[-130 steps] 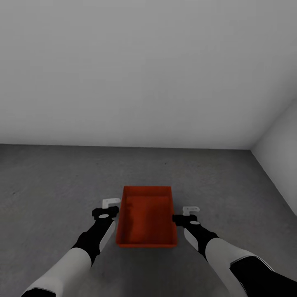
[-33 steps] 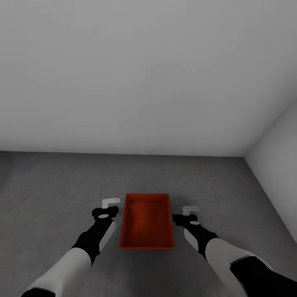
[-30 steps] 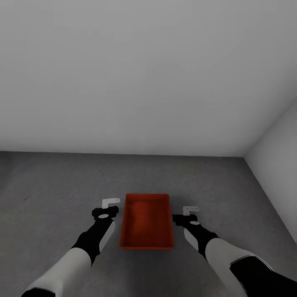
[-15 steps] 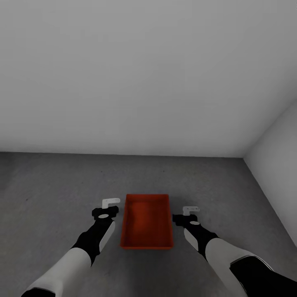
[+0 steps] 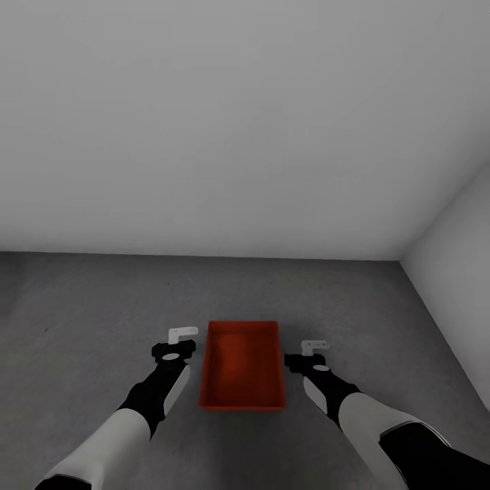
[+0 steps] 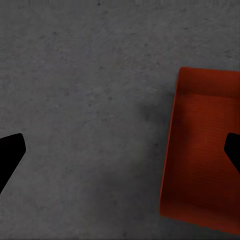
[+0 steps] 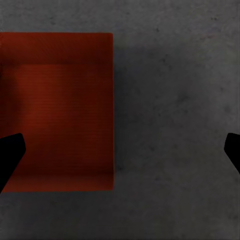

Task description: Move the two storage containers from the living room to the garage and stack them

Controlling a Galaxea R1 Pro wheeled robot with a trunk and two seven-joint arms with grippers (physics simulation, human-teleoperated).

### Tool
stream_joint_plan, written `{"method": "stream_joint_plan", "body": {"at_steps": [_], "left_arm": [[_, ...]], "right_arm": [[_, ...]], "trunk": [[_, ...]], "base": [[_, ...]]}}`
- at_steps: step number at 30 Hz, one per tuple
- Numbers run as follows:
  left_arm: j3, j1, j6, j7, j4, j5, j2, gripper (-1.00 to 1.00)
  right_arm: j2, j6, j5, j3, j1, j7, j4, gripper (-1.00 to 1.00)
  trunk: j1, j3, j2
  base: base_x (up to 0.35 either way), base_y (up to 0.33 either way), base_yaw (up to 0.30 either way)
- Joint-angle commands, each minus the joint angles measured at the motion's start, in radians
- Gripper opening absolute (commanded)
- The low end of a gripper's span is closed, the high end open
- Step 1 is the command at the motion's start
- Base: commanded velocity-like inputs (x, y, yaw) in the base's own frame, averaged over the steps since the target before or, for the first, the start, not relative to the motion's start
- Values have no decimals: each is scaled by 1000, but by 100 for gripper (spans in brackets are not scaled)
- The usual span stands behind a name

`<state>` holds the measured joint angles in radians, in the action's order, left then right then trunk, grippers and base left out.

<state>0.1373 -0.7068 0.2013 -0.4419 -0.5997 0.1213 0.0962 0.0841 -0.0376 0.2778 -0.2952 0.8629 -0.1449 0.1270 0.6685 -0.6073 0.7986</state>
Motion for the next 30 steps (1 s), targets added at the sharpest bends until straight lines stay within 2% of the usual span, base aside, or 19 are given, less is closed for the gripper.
{"method": "stream_joint_plan", "body": {"at_steps": [1, 30], "left_arm": [[7, 0, 4, -9, -2, 11, -1, 100], [10, 0, 1, -1, 2, 18, 0, 100]], "right_arm": [[0, -4, 11, -9, 1, -4, -1, 100], [2, -7, 11, -10, 1, -4, 0, 100]], "trunk": [[-4, 2, -7], [-115, 93, -210]], "base": [[0, 0, 0], [0, 0, 0]]}}
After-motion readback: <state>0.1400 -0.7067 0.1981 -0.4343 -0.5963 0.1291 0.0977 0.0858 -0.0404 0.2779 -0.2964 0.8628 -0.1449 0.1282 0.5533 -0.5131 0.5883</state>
